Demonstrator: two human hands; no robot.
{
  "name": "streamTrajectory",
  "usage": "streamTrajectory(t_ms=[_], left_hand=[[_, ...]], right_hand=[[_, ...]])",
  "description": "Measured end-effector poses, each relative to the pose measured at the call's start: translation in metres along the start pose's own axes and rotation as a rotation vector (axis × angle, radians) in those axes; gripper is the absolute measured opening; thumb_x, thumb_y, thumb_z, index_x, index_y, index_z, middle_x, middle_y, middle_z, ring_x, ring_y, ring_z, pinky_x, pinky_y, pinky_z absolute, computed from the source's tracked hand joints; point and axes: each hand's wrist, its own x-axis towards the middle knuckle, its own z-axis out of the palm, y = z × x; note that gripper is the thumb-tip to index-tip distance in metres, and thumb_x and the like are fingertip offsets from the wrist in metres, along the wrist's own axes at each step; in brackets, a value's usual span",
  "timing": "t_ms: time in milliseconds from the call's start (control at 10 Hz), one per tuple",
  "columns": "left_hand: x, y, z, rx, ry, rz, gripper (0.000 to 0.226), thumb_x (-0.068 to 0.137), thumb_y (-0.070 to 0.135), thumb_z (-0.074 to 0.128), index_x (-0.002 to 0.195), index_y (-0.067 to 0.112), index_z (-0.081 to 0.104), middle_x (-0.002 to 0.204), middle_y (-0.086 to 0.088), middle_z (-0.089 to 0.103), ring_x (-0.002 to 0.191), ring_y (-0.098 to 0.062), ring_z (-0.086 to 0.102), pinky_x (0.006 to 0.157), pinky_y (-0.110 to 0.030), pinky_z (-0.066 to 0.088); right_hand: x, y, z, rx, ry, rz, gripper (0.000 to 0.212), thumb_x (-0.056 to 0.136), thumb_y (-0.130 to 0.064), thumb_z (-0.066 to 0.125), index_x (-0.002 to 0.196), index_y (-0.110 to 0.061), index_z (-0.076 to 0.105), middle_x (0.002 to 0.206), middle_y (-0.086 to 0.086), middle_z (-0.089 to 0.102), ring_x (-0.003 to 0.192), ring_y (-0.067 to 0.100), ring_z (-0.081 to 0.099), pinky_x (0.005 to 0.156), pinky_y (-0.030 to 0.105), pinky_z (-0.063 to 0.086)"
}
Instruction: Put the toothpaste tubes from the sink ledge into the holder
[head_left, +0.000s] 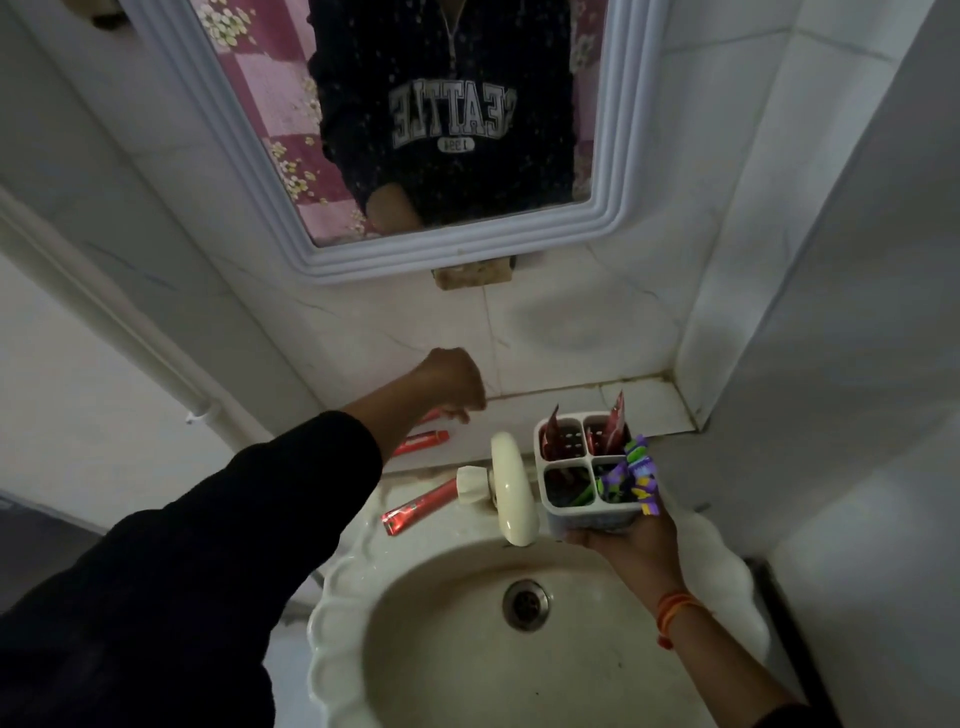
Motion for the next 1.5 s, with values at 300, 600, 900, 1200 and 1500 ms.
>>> streamTrajectory(t_ms=[300,600,900,1200,1500], left_hand=[[0.037,-0.077,0.049,0.491,0.120,0.032,0.062,0.096,0.029,0.065,0.153,0.026,0.041,0.133,-0.017,0.057,0.117,-0.036,0.063,0.097,-0.044,0.054],[0.023,-0.052,0.034,0.430,0.068,0.175,0.039,0.097,0.035,0.058,0.127,0.011,0.058,0.122,-0.014,0.053,0.100,-0.032,0.063,0.088,-0.041,0.055],[-0.048,0.039,-0.040,0.293,0.033,0.422,0.039,0.090,0.029,0.075,0.126,0.018,0.066,0.122,0.000,0.070,0.109,-0.017,0.065,0.094,-0.032,0.050],[-0.077,0.102,-0.005,0.454,0.160,0.472,0.033,0.072,0.032,0.091,0.100,0.016,0.080,0.094,0.001,0.076,0.076,-0.009,0.064,0.060,-0.017,0.045],[-0.066,0.089,0.046,0.465,0.272,0.471,0.026,0.083,0.016,0.078,0.108,0.014,0.075,0.106,-0.008,0.071,0.087,-0.025,0.071,0.070,-0.034,0.060]], right_hand=[[-0.002,-0.004,0.001,0.024,-0.009,0.014,0.100,0.044,-0.056,0.087,0.125,-0.002,0.069,0.096,0.002,0.073,0.078,-0.001,0.067,0.064,0.005,0.047],[-0.002,-0.004,0.000,-0.012,-0.002,0.017,0.080,0.055,-0.037,0.099,0.121,-0.003,0.071,0.094,0.003,0.073,0.079,0.004,0.069,0.064,0.008,0.049],[-0.001,-0.003,0.000,-0.004,-0.017,0.031,0.067,0.065,-0.018,0.099,0.124,-0.005,0.069,0.097,-0.002,0.073,0.081,0.004,0.069,0.066,0.012,0.051],[0.004,0.006,-0.001,-0.004,-0.029,-0.010,0.077,0.059,-0.026,0.101,0.126,-0.008,0.068,0.103,0.001,0.074,0.087,0.008,0.071,0.077,0.016,0.054],[-0.006,-0.024,-0.001,0.403,0.003,0.043,0.034,0.093,-0.035,0.069,0.120,-0.013,0.067,0.099,0.008,0.079,0.099,0.029,0.068,0.078,0.061,0.061]])
